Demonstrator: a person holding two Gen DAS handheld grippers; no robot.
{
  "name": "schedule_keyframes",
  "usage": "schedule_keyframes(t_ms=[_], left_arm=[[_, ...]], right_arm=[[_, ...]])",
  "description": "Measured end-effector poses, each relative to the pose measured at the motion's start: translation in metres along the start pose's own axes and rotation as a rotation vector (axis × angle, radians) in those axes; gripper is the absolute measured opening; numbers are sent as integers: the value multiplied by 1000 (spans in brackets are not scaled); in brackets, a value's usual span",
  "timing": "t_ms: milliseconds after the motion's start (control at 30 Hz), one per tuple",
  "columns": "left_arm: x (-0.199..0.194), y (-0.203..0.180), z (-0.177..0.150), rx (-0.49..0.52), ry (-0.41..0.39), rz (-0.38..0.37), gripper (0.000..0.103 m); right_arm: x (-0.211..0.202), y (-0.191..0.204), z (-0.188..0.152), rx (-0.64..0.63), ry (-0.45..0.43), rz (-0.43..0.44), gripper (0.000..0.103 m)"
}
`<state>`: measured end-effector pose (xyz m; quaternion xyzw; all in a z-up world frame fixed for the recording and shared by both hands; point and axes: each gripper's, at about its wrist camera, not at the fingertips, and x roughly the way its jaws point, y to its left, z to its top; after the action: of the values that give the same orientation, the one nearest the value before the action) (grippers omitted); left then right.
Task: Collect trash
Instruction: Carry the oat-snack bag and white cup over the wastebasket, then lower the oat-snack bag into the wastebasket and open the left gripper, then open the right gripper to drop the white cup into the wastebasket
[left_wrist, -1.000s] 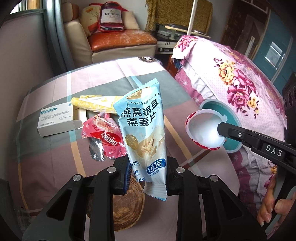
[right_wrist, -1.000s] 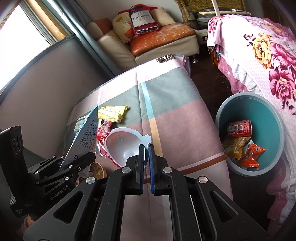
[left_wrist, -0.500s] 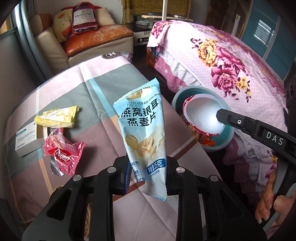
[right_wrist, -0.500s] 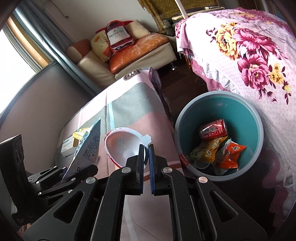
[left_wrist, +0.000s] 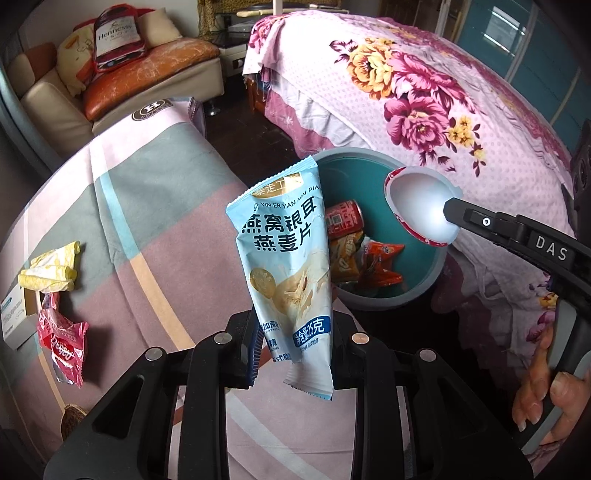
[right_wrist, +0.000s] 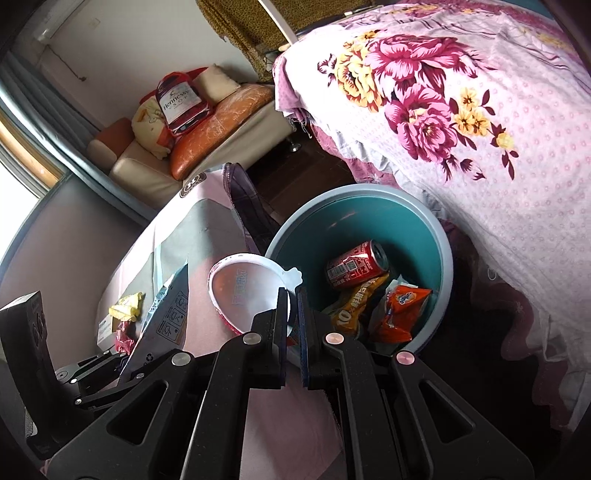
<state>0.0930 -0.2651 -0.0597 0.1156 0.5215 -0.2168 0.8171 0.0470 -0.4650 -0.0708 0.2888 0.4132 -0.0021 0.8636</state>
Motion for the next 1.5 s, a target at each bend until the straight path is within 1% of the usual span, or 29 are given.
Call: schedule_keyframes(t_ms=[167, 400, 567, 700, 767, 833, 900, 933, 1000, 1133, 1200, 1300, 1367, 1400, 1433, 1500], left_arm=[[16, -15, 15, 21, 16, -23, 27], [33, -39, 35, 58, 27, -60, 27], [45, -54, 40, 86, 40, -92, 28], [55, -59, 42, 87, 59, -121, 29], [59, -60, 42, 84, 72, -142, 37], [61, -59, 41, 77, 71, -144, 71], [60, -57, 40, 76, 56, -129, 82], [61, -55, 39, 73, 58, -126, 85], [63, -49, 37, 59, 73, -126, 88], [67, -32, 32, 20, 89, -108, 89], [66, -24, 29, -1, 86, -105, 89], [61, -14, 27, -21, 72, -95, 89], [57, -7, 25, -34, 62, -89, 90], [56, -4, 24, -41, 58, -88, 91], [55, 0, 24, -48, 55, -88, 91], [53, 6, 22, -63, 50, -89, 92]], right_arm=[[0, -22, 7, 24, 4, -37, 5], [-1, -38, 15, 40, -1, -75, 5], [-3, -45, 21, 46, -8, -105, 5], [-5, -49, 25, 49, -11, -125, 5], [-4, -50, 28, 47, -10, -131, 5], [-2, -49, 30, 44, -8, -134, 5], [0, -48, 30, 40, -3, -135, 5], [2, -47, 30, 39, 0, -136, 5], [6, -45, 30, 36, 8, -136, 5], [14, -40, 29, 23, 28, -135, 5], [19, -37, 28, 15, 40, -137, 5], [27, -32, 28, 8, 61, -136, 9], [35, -28, 26, -2, 85, -135, 15], [39, -25, 25, -7, 97, -135, 22], [42, -23, 24, -12, 107, -134, 31], [48, -19, 21, -15, 122, -135, 40]])
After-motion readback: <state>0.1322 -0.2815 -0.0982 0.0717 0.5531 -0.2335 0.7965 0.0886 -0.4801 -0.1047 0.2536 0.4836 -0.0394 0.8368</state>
